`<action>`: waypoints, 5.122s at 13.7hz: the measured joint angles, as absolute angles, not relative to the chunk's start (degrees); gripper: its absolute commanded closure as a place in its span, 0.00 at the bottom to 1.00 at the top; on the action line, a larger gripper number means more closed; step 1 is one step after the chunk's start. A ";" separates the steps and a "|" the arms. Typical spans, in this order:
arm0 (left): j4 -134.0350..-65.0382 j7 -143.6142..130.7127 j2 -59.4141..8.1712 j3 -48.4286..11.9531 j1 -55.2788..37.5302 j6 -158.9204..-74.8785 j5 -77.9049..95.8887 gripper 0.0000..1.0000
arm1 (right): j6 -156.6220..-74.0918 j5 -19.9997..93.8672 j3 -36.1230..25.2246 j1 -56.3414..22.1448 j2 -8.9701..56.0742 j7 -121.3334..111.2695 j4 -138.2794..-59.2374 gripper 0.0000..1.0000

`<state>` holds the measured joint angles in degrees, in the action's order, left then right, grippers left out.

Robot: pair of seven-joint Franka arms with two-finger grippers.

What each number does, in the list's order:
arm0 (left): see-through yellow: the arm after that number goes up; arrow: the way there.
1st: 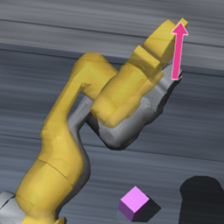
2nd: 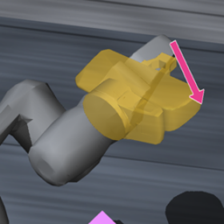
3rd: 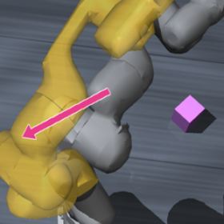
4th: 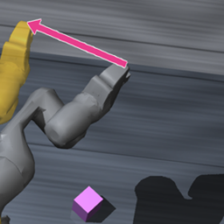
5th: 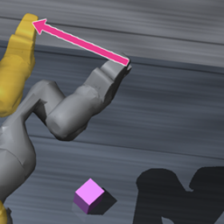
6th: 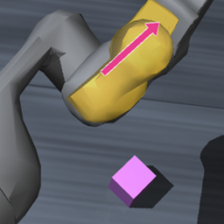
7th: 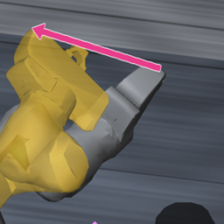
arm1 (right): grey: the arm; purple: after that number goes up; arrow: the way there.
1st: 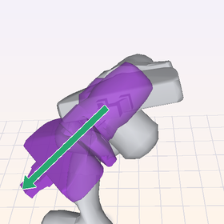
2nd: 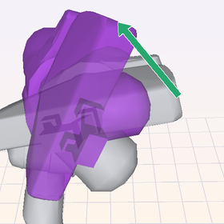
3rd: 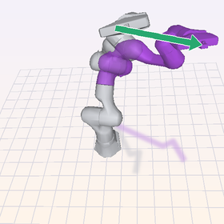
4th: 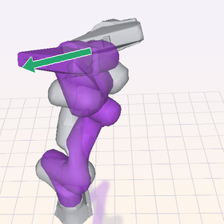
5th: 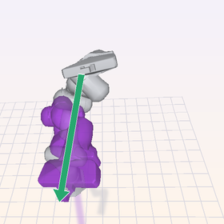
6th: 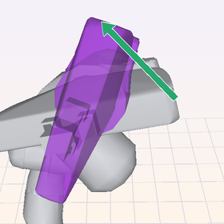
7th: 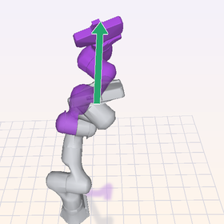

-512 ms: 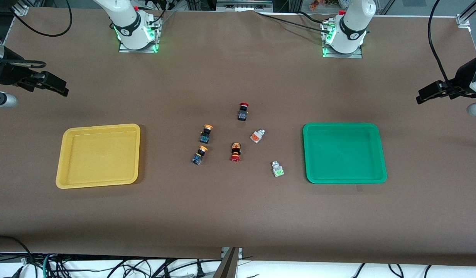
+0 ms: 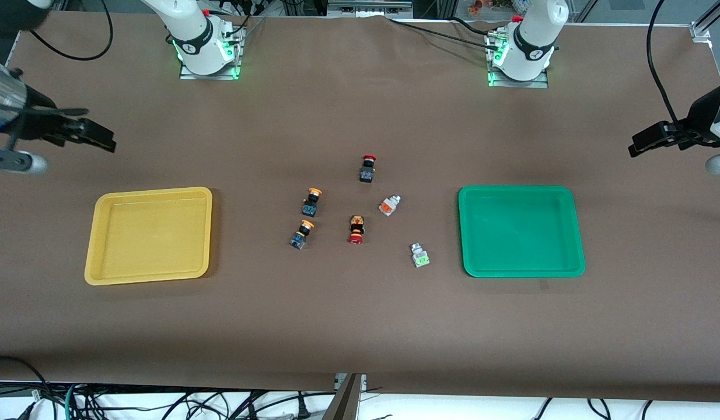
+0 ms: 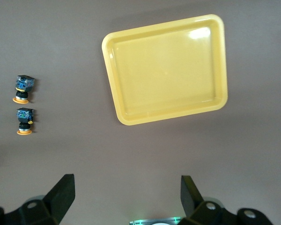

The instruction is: Place green and yellow buttons in trays

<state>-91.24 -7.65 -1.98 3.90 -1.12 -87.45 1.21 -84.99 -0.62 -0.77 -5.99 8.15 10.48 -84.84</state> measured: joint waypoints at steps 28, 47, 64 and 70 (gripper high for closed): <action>-79.39 -42.12 -53.01 -8.43 -19.49 -138.68 -0.21 1.00 | -125.05 2.24 -0.46 -33.71 45.42 52.97 -86.67 1.00; -93.20 -12.98 -35.81 -11.31 -4.38 -119.32 -0.48 0.00 | -137.22 1.46 -1.03 -26.64 44.44 31.97 -86.58 0.00; -89.41 -5.61 -48.16 -15.93 -22.52 -139.41 -9.94 0.00 | -129.32 1.36 -1.62 -17.98 44.68 12.03 -84.82 1.00; -90.06 -6.12 -45.34 -20.00 -20.40 -131.24 -8.09 0.00 | -116.97 1.28 -6.04 -8.11 42.13 -8.21 -85.20 0.01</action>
